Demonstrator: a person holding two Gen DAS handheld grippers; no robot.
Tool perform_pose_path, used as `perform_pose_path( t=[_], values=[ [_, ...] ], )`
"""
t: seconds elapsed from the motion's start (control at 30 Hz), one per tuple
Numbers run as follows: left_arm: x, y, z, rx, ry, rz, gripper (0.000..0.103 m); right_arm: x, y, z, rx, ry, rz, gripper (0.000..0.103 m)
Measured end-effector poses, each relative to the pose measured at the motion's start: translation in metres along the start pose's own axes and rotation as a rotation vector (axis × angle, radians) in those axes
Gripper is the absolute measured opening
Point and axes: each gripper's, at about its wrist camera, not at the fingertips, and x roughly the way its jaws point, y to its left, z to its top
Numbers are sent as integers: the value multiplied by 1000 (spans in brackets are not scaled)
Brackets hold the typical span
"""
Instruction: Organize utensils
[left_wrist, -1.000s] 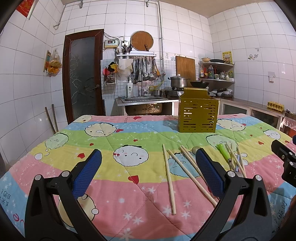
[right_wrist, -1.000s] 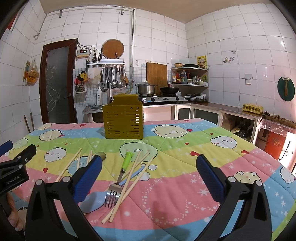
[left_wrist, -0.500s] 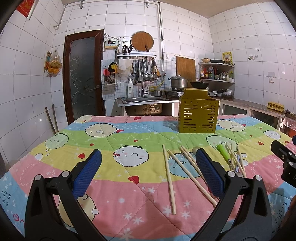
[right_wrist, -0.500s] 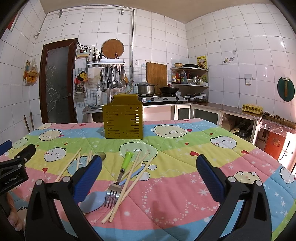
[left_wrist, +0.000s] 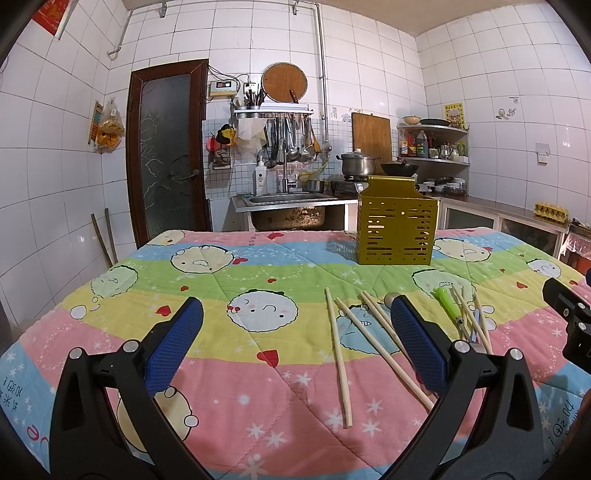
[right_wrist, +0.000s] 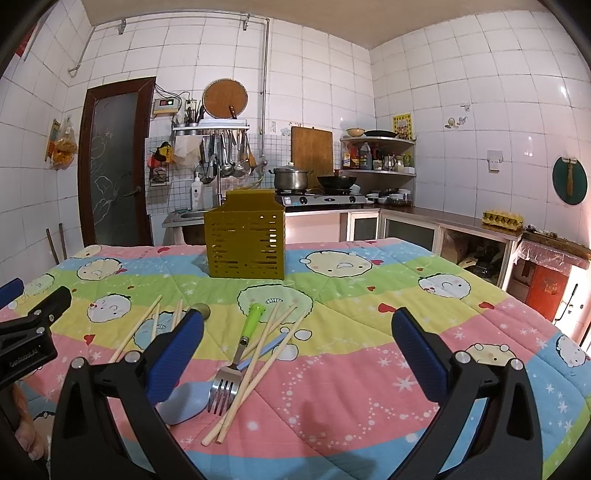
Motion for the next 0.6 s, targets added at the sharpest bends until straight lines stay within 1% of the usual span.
perform_pose_path(
  t=[0.47,0.6],
  values=[
    [2,3,1,-9,21,15,98,-5,-5,0,30,-29,17,99],
    [3,0,1,1,30,11,98,-3,-8,1,48,-17,39,99]
  ],
)
